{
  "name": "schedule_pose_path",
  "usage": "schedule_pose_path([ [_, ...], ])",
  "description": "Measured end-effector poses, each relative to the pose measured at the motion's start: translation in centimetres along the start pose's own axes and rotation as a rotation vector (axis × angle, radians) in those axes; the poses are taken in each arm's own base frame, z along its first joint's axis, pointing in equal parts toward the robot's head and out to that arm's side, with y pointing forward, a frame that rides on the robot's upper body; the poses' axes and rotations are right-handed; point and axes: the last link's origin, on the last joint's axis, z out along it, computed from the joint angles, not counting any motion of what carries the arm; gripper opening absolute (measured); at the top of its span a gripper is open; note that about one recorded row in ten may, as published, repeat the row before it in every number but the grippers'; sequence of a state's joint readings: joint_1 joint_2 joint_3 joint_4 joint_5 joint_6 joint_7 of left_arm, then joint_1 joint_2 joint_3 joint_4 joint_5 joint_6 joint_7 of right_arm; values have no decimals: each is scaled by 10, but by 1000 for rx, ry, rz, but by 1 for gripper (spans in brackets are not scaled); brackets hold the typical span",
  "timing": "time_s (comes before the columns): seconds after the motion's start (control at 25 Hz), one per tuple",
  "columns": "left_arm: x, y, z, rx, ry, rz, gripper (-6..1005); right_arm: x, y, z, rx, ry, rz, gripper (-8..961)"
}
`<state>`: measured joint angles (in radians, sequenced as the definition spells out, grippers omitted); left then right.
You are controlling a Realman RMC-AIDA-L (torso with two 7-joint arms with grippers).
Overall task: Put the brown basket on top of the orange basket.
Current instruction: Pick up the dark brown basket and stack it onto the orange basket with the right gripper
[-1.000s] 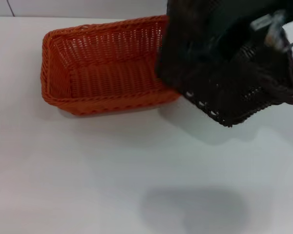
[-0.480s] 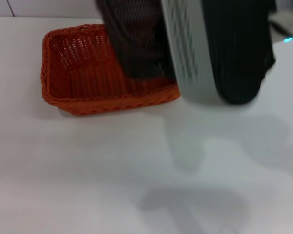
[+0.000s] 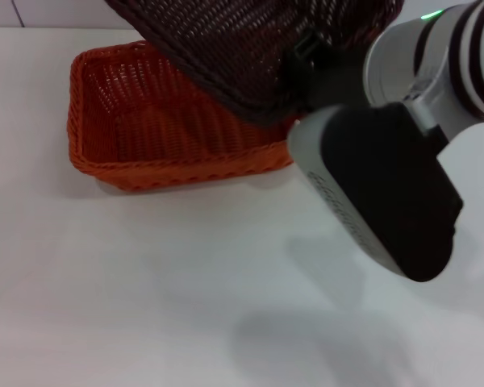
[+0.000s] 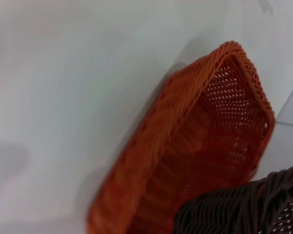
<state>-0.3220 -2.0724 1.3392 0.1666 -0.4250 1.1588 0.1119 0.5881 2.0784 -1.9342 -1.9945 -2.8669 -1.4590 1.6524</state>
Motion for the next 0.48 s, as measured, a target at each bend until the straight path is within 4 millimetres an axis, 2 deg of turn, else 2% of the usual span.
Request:
schedule_pose_path([
  [0.32, -8, 4, 0, -6, -60, -8, 838, 6, 12, 9, 158, 35, -255, 192],
  [0.48, -9, 6, 0, -6, -66, -9, 838, 14, 25, 21, 190, 77, -350, 196],
])
